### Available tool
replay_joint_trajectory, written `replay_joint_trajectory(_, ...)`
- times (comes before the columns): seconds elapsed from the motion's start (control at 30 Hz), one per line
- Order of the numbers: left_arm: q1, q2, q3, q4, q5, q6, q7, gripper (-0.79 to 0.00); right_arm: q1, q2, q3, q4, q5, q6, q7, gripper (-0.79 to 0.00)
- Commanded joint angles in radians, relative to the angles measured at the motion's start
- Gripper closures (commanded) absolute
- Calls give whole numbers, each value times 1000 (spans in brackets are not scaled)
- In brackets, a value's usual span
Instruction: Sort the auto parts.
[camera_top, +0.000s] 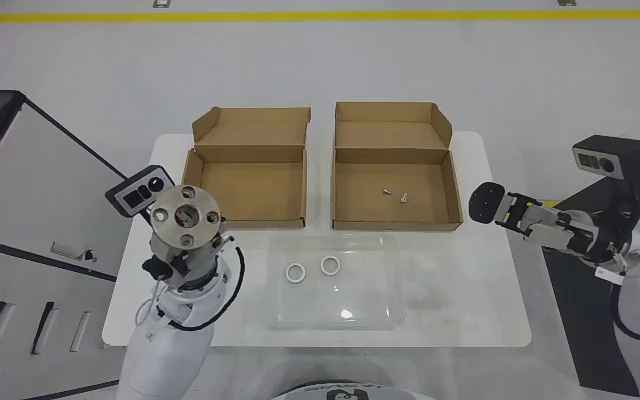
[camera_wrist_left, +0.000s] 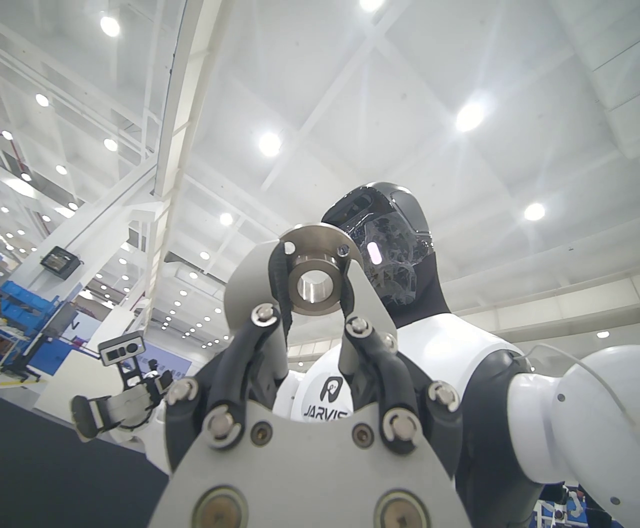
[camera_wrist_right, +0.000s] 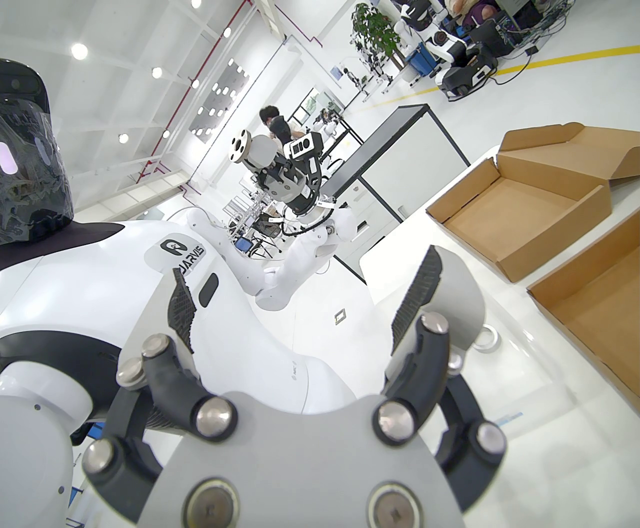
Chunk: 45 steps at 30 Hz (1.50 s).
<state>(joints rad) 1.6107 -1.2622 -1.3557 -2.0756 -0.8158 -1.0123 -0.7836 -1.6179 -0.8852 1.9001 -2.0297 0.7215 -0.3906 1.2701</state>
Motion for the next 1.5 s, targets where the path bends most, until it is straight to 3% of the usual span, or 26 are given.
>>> replay_joint_trajectory(0.0,0,0,0,0,1,0,0,0,0,0,0,0,0,0,0,-785)
replay_joint_trajectory(0.87,0,0,0,0,1,0,0,0,0,0,0,0,0,0,0,-785)
replay_joint_trajectory(1.03,-14,-8,-48,21,143,44,142,0,0,0,0,0,0,0,0,-785)
replay_joint_trajectory(1.17,-53,-19,-104,20,405,160,299,0,0,0,0,0,0,0,0,-785)
replay_joint_trajectory(1.27,-84,-24,-139,15,617,300,392,0,0,0,0,0,0,0,0,-785)
replay_joint_trajectory(1.47,-116,-19,-139,-12,977,651,382,0,0,0,0,0,0,0,0,-785)
